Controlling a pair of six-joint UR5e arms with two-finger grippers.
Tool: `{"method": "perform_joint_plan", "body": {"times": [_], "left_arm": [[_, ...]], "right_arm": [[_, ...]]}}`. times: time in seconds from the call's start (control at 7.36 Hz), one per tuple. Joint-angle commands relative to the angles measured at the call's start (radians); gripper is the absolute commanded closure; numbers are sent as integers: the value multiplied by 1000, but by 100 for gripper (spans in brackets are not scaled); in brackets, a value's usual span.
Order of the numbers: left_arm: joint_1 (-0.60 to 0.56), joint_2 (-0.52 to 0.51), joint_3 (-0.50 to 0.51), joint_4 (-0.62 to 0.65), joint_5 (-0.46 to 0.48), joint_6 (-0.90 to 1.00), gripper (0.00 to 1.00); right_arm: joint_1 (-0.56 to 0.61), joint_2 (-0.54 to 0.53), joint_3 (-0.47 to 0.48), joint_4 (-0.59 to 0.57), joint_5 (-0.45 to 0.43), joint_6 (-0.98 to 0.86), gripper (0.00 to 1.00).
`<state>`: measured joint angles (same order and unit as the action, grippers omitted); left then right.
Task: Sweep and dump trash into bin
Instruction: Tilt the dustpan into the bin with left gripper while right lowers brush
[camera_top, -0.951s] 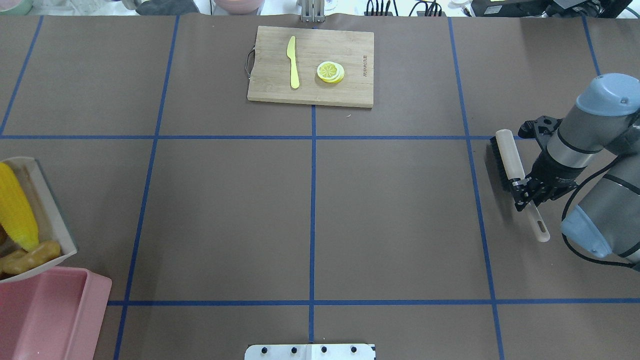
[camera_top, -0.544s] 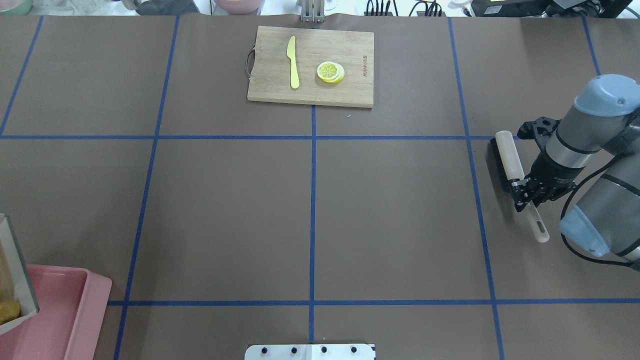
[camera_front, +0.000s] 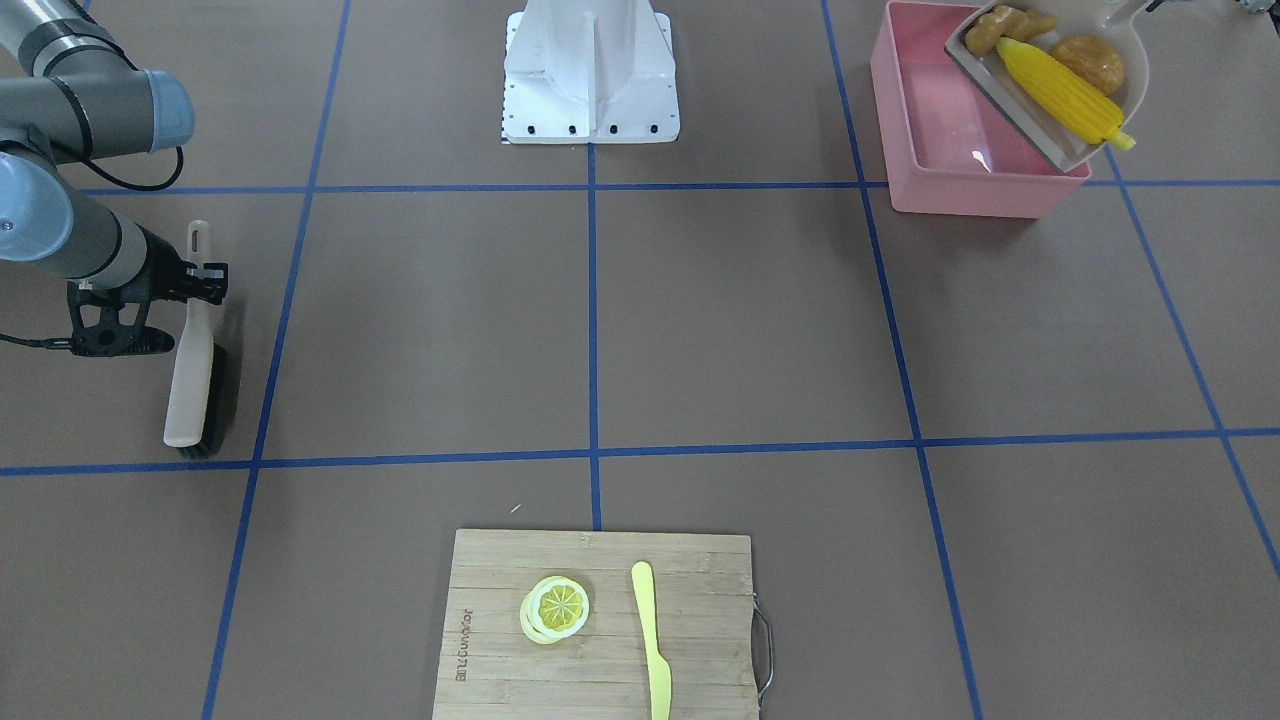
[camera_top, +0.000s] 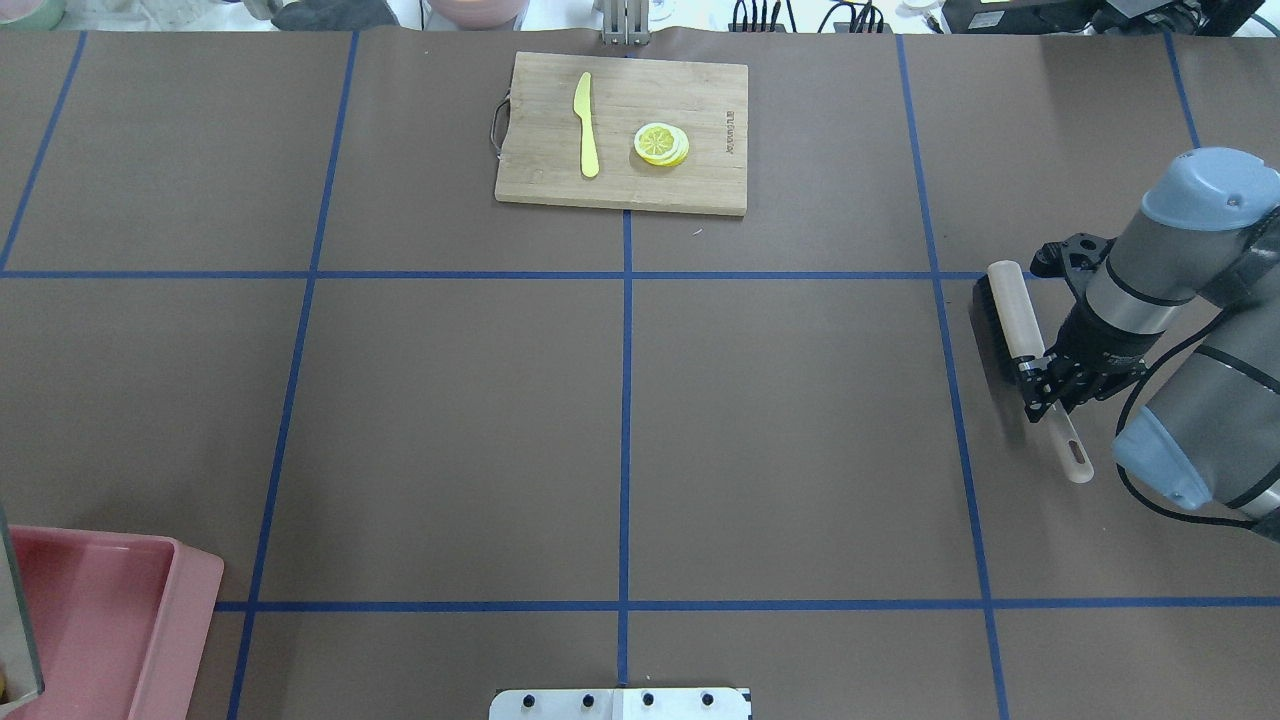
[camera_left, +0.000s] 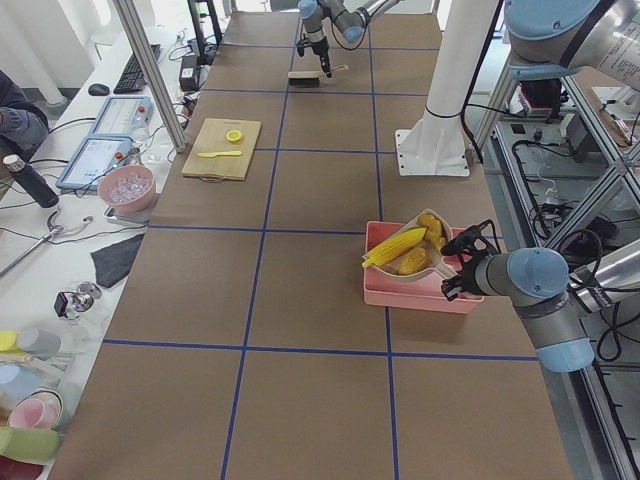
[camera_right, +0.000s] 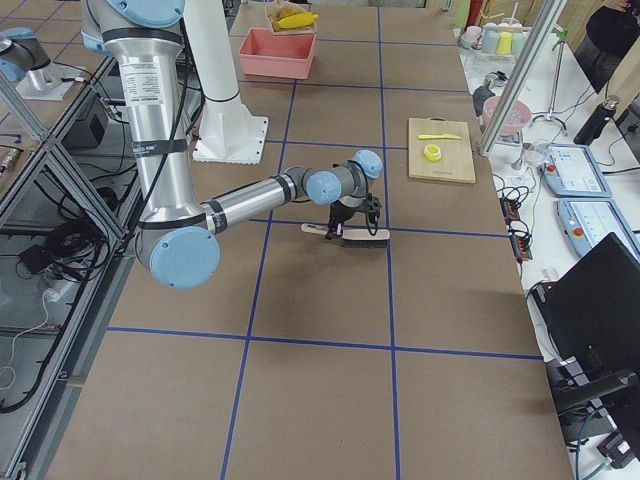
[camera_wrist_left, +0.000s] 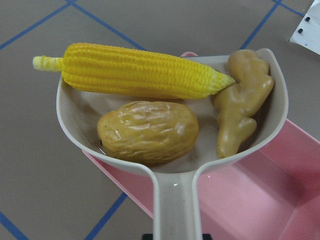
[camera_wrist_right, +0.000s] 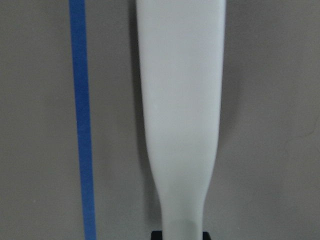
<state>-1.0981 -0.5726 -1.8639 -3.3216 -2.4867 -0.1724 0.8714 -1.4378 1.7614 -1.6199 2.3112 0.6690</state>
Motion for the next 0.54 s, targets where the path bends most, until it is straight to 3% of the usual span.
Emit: {"method": "perform_joint_plan", "body": {"times": [0.0, 0.14, 0.27, 0.41], "left_arm": [[0, 39, 3, 7, -53, 1, 79], [0, 56, 5, 23, -69, 4, 80], [0, 69, 5, 46, -104, 4, 80], [1, 88, 5, 78, -116, 4, 80]], "right_arm": [[0, 5, -3, 0, 1, 9, 56], [0, 5, -2, 0, 2, 10, 43], [0, 5, 1, 0, 1, 11, 0], [1, 5, 6, 0, 1, 11, 0]]}}
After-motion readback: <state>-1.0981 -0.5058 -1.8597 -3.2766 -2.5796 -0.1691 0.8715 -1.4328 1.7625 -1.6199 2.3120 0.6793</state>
